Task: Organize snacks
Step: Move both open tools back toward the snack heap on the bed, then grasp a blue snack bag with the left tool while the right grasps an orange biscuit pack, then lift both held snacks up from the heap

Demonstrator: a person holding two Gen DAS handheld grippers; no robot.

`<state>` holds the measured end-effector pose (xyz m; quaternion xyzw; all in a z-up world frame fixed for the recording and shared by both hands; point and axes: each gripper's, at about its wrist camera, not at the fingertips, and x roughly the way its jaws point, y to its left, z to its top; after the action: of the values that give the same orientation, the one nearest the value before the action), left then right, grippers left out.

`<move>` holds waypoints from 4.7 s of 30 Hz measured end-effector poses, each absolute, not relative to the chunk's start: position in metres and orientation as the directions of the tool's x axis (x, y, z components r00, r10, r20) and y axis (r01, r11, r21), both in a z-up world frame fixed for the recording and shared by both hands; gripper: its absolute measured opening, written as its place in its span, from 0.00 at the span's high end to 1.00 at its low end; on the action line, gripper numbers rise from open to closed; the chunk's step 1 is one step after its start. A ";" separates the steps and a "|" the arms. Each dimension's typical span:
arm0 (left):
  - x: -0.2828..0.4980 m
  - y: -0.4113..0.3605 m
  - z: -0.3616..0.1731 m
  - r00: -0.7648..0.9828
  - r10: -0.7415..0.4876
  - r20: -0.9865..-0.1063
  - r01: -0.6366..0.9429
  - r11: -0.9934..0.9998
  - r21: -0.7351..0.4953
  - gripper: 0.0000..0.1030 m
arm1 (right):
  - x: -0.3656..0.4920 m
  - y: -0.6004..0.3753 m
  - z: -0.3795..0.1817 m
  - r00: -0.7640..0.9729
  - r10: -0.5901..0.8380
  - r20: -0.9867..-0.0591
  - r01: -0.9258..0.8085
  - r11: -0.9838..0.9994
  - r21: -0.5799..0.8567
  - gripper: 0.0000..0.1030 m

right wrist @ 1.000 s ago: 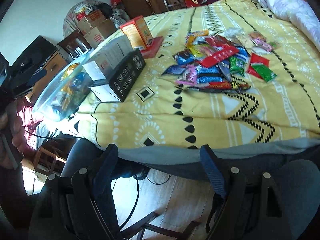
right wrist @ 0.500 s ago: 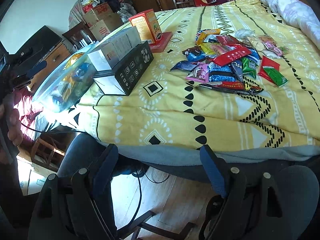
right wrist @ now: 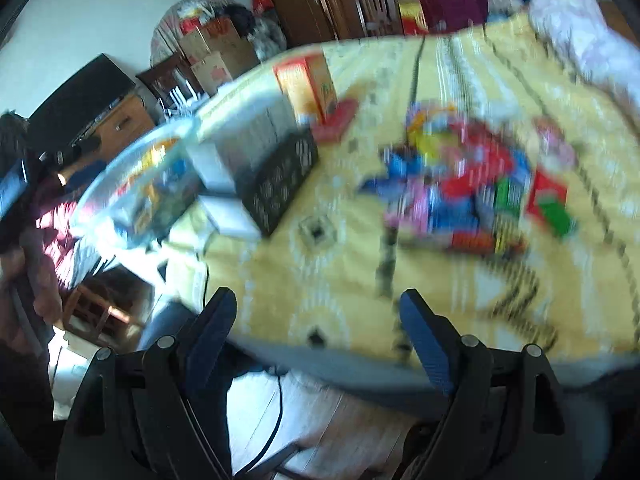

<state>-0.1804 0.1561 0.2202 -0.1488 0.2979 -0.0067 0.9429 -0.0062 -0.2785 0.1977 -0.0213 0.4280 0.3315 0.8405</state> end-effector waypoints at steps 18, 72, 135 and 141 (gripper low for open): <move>-0.191 0.151 0.294 0.902 -0.089 -0.423 -0.032 0.962 -0.270 0.12 | 0.047 -0.165 0.431 0.551 0.696 -0.460 -0.776 0.630 0.024 0.00; -0.084 0.026 0.107 0.543 -0.390 -0.743 0.131 0.914 -0.384 0.10 | 0.191 -0.255 0.137 0.233 0.481 -0.845 -0.733 0.658 0.172 0.26; -0.033 0.067 0.122 0.572 -0.377 -0.729 0.043 0.901 -0.432 0.55 | 0.136 -0.232 0.101 0.481 0.292 -0.827 -0.856 0.358 -0.372 0.35; -0.032 0.072 0.117 0.568 -0.393 -0.723 0.044 0.892 -0.451 0.55 | 0.145 -0.216 0.119 0.500 0.308 -0.810 -0.852 0.341 -0.396 0.26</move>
<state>-0.0322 0.0725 0.1174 -0.1954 0.4471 -0.1264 0.8637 0.1448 -0.2162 0.1194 -0.4260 0.3195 0.3849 0.7539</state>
